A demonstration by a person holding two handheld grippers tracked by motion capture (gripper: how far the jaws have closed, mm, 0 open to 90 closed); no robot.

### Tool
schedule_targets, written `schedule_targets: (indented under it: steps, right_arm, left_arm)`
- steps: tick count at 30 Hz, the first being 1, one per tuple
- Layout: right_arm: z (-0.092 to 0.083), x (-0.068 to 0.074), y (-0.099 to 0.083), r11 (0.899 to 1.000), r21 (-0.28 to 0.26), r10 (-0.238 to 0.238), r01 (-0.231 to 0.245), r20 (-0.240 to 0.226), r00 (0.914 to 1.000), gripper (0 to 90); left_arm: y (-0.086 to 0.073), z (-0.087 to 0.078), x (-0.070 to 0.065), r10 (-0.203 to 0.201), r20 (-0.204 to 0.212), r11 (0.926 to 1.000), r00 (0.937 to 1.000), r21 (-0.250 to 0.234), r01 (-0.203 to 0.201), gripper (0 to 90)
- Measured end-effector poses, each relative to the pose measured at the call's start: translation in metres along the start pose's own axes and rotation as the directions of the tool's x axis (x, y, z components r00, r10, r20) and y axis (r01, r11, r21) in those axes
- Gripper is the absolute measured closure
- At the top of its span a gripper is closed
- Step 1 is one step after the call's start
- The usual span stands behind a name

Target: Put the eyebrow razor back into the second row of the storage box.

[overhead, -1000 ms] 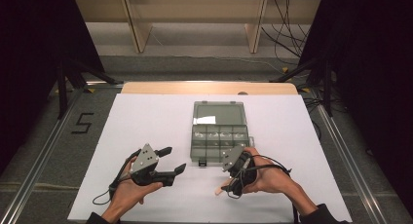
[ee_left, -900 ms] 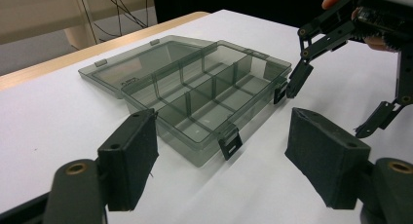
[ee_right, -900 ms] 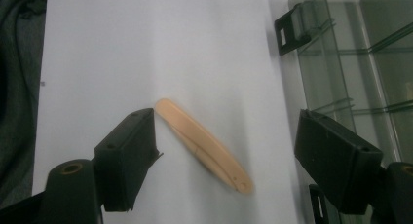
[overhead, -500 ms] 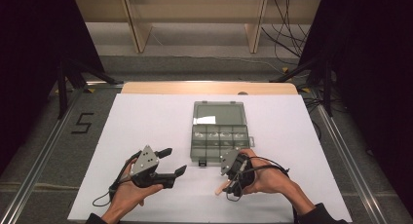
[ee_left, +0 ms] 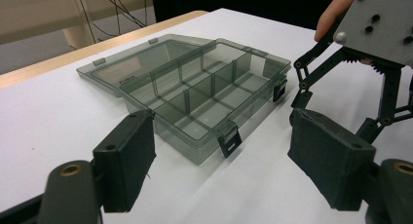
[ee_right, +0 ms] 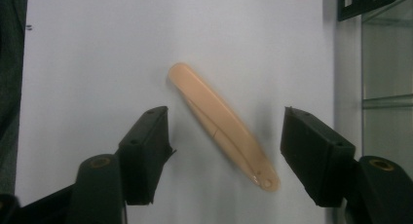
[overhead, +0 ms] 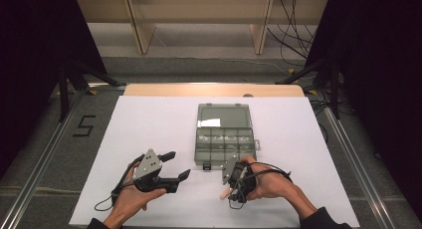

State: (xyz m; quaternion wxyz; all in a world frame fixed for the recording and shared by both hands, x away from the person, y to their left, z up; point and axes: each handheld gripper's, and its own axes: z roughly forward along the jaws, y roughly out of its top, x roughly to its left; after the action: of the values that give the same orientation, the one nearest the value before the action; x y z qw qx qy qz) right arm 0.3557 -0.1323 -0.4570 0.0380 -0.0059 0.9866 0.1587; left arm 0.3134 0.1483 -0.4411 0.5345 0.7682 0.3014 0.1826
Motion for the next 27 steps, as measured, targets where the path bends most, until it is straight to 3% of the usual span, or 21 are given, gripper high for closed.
schedule_targets:
  steps: [15,19,20,27]
  right_arm:
    - [0.0044,-0.0044,-0.0004,0.999,0.034,0.041,-0.039,-0.063,0.9972,51.7]
    - [0.004,-0.0035,0.0011,0.998,0.048,0.031,-0.028,-0.07,0.9971,56.0]
    - [0.0044,-0.0049,0.0016,0.999,0.043,0.006,-0.003,-0.067,0.9978,56.8]
    - [0.0039,-0.0034,0.0021,0.998,0.057,0.02,-0.015,-0.08,0.9966,63.5]
  left_arm:
    - [-0.0008,0.0009,0.0005,0.005,0.001,0.9999,1.0,0.014,-0.005,24.4]
    - [-0.0009,0.0009,0.0008,0.004,0.001,0.9999,1.0,0.011,-0.004,24.5]
    - [-0.0009,0.0008,0.0008,0.005,0.0,0.9999,1.0,0.011,-0.005,24.5]
    - [-0.0011,0.0005,0.0016,0.004,-0.003,1.0,1.0,0.009,-0.004,24.7]
